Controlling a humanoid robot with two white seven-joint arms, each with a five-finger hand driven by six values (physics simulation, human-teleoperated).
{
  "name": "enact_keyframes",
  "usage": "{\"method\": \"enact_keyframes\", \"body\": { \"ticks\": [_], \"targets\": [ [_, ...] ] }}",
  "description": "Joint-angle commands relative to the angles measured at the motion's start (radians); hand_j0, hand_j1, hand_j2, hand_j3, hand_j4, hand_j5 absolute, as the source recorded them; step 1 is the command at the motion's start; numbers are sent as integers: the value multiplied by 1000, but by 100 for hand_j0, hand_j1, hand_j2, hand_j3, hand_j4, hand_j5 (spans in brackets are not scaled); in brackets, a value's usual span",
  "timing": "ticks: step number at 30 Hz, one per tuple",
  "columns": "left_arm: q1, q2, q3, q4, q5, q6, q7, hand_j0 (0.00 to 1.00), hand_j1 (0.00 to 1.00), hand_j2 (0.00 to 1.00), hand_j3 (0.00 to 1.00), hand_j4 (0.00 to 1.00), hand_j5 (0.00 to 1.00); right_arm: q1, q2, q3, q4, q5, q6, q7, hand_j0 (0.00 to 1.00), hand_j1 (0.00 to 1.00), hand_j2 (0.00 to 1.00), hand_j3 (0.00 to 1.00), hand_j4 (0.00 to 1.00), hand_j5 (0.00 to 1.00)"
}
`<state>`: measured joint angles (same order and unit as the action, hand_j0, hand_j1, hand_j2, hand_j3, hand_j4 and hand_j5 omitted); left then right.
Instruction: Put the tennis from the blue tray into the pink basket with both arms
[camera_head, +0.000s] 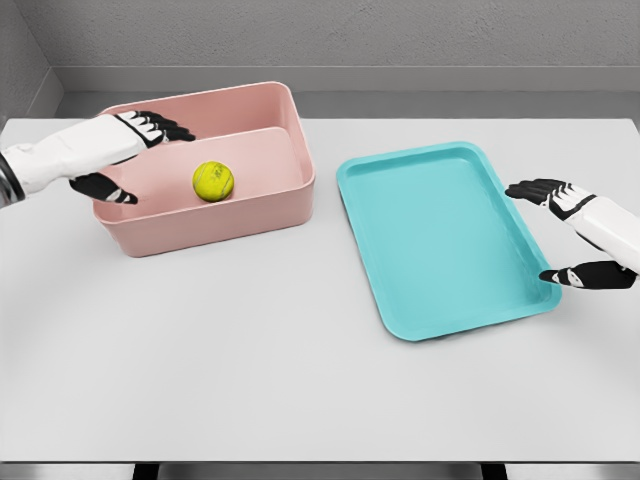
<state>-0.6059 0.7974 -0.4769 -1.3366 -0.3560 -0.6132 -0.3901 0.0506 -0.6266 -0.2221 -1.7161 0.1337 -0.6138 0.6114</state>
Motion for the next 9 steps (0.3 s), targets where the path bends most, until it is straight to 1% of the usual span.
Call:
{"method": "enact_keyframes", "body": {
  "ticks": [1,2,3,5,7,8,9],
  "targets": [
    [2,37,27,-6,77,2,1,100,100,100,100,100,100,0,-1,0,0,-8,3,0,100,100,100,100,100,100],
    [26,59,58,-7,78,2,1,100,100,100,100,100,100,0,-1,0,0,-8,3,0,100,100,100,100,100,100],
    [51,62,77,-9,80,2,1,100,100,100,100,100,100,0,-1,0,0,-8,3,0,100,100,100,100,100,100],
    [92,94,84,-15,89,2,1,100,100,100,100,100,100,0,-1,0,0,-8,3,0,100,100,100,100,100,100],
    [94,95,89,-12,91,2,1,100,100,100,100,100,100,0,-1,-2,0,-8,3,0,100,100,100,100,100,100],
    [97,95,104,-13,91,2,1,100,100,100,100,100,100,0,-1,-2,1,-8,3,0,100,100,100,100,100,100],
    [112,103,118,-13,91,2,1,100,100,100,100,100,100,0,-1,-3,1,-8,3,0,100,100,100,100,100,100]
  ]
}}
